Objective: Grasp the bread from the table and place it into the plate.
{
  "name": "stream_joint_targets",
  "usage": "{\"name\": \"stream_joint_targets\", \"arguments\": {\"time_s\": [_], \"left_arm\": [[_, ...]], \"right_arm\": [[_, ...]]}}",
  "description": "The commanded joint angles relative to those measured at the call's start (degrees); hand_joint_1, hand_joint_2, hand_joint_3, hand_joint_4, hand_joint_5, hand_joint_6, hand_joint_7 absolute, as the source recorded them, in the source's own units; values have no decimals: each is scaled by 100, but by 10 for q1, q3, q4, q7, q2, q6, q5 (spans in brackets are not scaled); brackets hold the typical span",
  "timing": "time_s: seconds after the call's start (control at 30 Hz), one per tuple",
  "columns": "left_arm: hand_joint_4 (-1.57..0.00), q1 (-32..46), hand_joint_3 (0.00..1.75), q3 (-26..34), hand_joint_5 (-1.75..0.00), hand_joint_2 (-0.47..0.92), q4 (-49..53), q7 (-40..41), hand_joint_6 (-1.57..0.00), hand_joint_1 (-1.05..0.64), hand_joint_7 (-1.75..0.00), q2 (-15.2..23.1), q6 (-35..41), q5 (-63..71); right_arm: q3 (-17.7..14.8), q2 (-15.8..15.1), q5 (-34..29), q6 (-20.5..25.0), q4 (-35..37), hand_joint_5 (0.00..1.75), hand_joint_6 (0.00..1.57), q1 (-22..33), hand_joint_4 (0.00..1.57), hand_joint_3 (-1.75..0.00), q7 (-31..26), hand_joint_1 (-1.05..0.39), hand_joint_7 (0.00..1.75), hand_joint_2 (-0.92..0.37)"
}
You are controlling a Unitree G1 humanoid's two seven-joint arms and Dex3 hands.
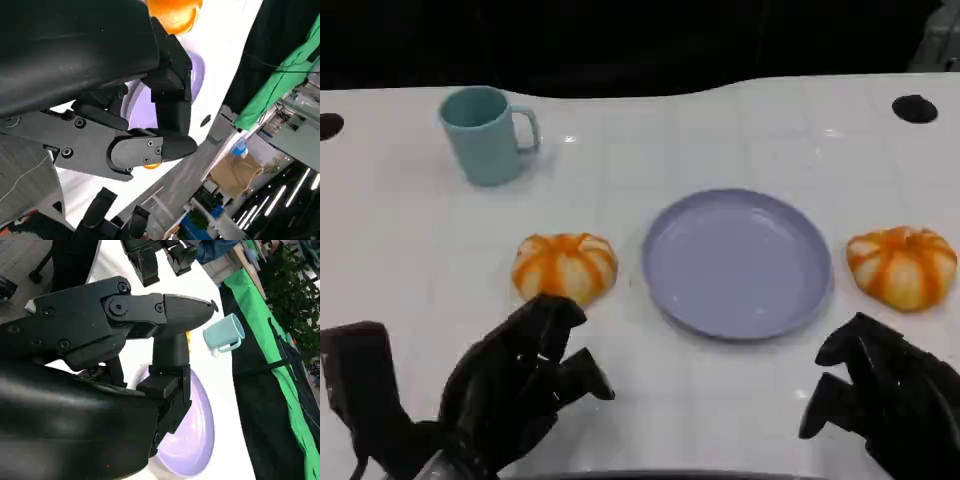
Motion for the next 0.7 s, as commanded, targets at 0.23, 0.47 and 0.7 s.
{"name": "stream_joint_targets", "arguments": {"time_s": [0.23,0.47,0.7], "left_arm": [[-79,-8,44,4,-175,92,0,5,-53,-54,-169,4,-1,-1],[-79,-13,45,4,-175,92,5,-1,-52,-53,-171,9,-10,4],[-70,-19,38,-6,-175,92,12,-16,-49,-57,-162,23,-54,35]], "right_arm": [[-5,-8,-2,-5,0,175,56,-5,69,-42,3,-43,158,-92],[-6,-1,1,5,-2,175,57,-8,69,-39,-10,-43,157,-92],[0,0,-3,-2,-1,175,58,-9,69,-39,-11,-43,157,-92]]}}
